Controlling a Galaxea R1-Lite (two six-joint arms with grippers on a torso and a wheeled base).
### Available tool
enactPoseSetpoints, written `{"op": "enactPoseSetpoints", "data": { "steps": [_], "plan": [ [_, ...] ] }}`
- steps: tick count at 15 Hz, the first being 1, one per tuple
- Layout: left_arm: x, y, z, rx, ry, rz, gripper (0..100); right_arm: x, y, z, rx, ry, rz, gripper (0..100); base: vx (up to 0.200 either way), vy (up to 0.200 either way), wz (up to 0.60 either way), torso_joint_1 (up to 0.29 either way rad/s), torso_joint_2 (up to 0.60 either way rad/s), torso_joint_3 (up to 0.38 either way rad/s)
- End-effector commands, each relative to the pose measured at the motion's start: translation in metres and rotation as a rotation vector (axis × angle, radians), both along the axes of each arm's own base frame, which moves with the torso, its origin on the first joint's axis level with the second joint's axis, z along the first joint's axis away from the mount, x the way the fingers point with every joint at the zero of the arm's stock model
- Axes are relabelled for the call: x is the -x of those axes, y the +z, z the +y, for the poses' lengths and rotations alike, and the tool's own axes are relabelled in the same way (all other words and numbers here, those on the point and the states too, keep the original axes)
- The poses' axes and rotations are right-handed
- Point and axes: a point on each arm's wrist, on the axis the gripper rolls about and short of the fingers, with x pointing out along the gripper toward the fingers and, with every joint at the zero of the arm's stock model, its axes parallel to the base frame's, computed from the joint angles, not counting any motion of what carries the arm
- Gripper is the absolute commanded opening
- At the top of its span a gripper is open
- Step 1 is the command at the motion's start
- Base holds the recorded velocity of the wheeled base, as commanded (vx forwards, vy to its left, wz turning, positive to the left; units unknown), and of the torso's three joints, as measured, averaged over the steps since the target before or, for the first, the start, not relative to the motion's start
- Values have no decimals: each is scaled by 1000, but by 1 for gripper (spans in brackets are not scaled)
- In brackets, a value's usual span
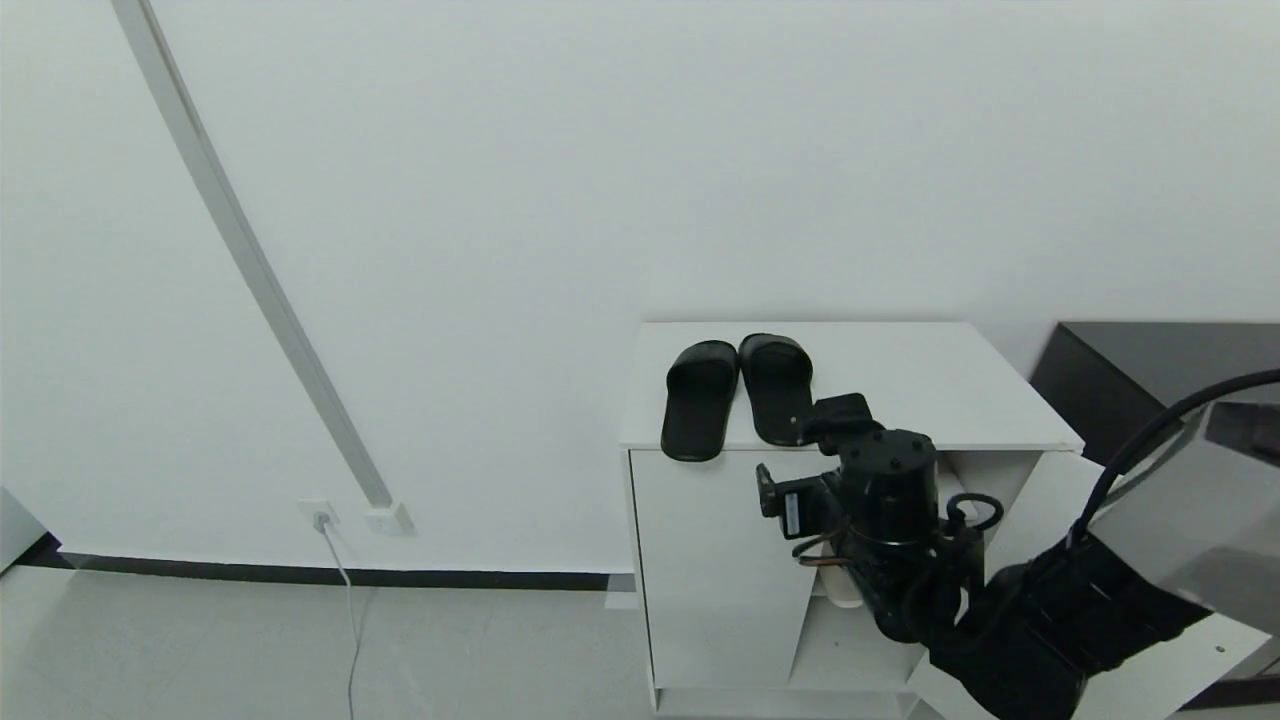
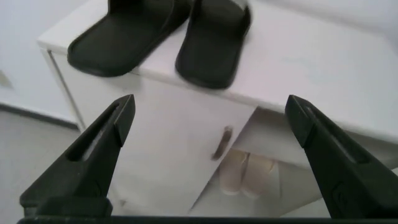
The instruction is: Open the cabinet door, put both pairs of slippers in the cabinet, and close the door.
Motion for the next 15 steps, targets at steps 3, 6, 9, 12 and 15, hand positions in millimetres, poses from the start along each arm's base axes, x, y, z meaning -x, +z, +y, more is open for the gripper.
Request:
{"op": "enactPoseSetpoints", "data": {
  "steps": [3,6,9,12,15],
  "plan": [
    [0,0,0,3,5,1,0,-10,44,21,-70,-75,-3,100,0,0,0,0,0,0],
    [0,0,0,3,2,1,0,-14,60,28,-60,-98,18,100,0,0,0,0,0,0],
    [0,0,0,3,0,1,0,-3,73,29,-79,-94,70,100,67,0,0,1,-1,-1],
    [0,0,0,3,-2,1,0,-4,60,33,-101,-95,111,100,200,0,0,-7,-6,4],
    [0,0,0,3,-2,1,0,-8,44,37,-89,-96,140,100,200,0,0,14,9,1]
  ]
}}
